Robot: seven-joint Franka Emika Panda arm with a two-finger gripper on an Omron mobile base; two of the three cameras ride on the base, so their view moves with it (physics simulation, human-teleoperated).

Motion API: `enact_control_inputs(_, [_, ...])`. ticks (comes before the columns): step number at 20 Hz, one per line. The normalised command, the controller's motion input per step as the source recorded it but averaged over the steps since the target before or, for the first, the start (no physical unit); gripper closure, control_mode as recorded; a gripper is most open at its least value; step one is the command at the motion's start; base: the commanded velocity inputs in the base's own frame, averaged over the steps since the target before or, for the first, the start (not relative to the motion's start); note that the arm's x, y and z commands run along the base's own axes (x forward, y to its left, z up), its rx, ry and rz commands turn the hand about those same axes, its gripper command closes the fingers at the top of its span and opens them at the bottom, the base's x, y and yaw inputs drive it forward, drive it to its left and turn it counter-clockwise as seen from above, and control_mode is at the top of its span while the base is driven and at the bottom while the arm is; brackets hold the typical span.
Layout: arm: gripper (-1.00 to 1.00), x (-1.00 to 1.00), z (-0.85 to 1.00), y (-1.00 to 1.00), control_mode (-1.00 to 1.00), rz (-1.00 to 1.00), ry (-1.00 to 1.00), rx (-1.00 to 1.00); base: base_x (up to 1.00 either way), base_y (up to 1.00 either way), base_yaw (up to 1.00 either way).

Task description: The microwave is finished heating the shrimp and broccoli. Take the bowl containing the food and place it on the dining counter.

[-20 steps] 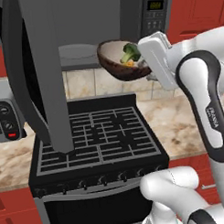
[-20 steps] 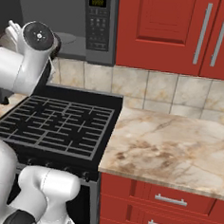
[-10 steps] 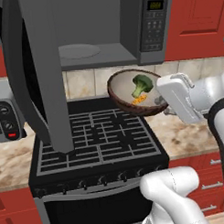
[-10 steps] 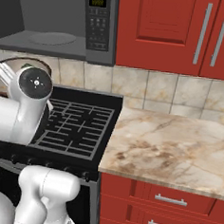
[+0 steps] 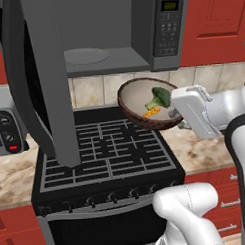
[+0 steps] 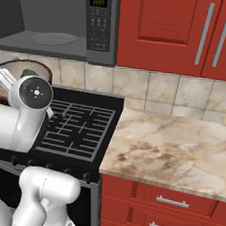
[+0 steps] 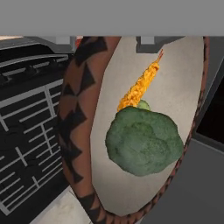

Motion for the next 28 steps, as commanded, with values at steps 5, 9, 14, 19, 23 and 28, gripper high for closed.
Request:
enact_control_inputs(5, [1.00, 0.00, 0.00, -0.02, -1.00, 0.00, 0.00, 0.00, 0.00, 0.00, 0.00])
enact_control_inputs(9, [1.00, 0.00, 0.00, -0.17, 1.00, 0.00, 0.00, 0.00, -0.05, -0.36, 0.00])
enact_control_inputs(14, [1.00, 0.00, 0.00, 0.00, 1.00, 0.00, 0.00, 0.00, -0.49, -0.72, 0.14])
enact_control_inputs(19, [1.00, 0.00, 0.00, 0.00, 1.00, 0.00, 0.00, 0.00, -0.78, -0.45, 0.49])
enact_control_inputs(23, [1.00, 0.00, 0.00, 0.00, 1.00, 0.00, 0.00, 0.00, -0.75, -0.06, 0.82])
enact_control_inputs(28, [1.00, 0.00, 0.00, 0.00, 1.00, 0.00, 0.00, 0.00, -0.31, 0.00, 0.97])
